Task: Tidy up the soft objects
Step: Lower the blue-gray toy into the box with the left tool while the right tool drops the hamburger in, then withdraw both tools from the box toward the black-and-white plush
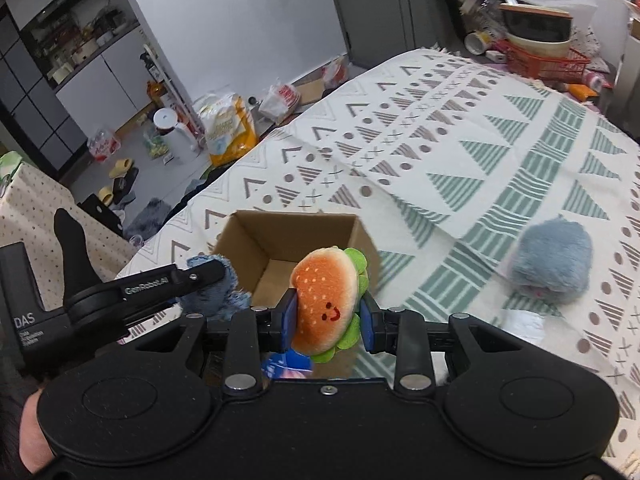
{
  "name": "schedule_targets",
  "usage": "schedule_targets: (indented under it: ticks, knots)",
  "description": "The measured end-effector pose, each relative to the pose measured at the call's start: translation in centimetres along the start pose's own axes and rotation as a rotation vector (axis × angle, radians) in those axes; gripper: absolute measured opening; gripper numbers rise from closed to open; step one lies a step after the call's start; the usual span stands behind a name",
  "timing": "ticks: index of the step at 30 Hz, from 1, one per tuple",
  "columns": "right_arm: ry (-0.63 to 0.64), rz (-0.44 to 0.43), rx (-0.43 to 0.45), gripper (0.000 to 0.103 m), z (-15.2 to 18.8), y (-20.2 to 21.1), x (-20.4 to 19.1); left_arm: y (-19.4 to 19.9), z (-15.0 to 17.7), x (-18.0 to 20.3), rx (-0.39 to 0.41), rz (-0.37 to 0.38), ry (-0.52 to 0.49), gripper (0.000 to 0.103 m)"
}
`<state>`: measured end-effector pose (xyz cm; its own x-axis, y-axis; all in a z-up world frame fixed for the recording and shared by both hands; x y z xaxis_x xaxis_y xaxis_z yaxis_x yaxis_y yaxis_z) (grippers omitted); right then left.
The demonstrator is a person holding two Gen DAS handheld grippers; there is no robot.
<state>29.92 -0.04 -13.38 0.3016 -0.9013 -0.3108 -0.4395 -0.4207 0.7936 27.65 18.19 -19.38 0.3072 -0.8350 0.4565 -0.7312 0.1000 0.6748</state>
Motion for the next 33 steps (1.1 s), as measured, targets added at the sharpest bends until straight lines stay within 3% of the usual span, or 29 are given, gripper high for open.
schedule_targets:
  ticks: [4,6,8,20,24,29,31,33]
  knots:
    - [-0.010,0.007,-0.021,0.031,-0.1,-1.5,-1.2,0.0,-0.4,-0.6,0.007,-0.003,0.008,0.026]
    - [-0.021,0.012,-0.029,0.031,-0.1,-2.3,-1.7,0.2,-0.4,-0.6,-0.002,0.006,0.009,0.041]
    - [-0.034,0.021,-0.040,0.032,0.0,-3.1,-1.9,0.8,-0.5,-0.6,0.014,0.010,0.007,0.046]
    - [-0.098,0.036,-0.087,0.032,1.5,-6.1,-3.3,4.3,-1.0,-2.2,0.045,-0.018,0.005,0.063]
    - [-0.114,0.041,-0.066,0.040,1.0,-6.1,-3.9,4.3,-0.9,-2.8,0.018,-0.025,-0.004,0.064]
    - [-0.097,0.063,-0.027,0.079,0.4,-5.4,-4.7,4.4,-0.5,-3.2,-0.010,-0.030,-0.025,0.065]
    - [-0.101,0.088,-0.018,0.087,0.3,-5.1,-4.3,4.4,-0.3,-3.4,-0.009,-0.044,-0.020,0.065]
    - [-0.111,0.091,-0.028,0.088,0.5,-5.0,-3.9,4.5,-0.1,-3.6,-0.014,-0.060,-0.018,0.065]
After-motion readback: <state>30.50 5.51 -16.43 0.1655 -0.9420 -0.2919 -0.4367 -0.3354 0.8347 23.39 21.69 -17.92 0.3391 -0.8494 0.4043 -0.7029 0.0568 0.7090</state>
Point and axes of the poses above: each gripper's, at about its wrist camera, not at the fingertips, and y roughly against the way its jaws point, x to its right, z to its underside, the point moved 10 cm from there along -y, roughly the way its jaws point, and after that the axes turned 6 degrees about -y, right-handed, at the moved point
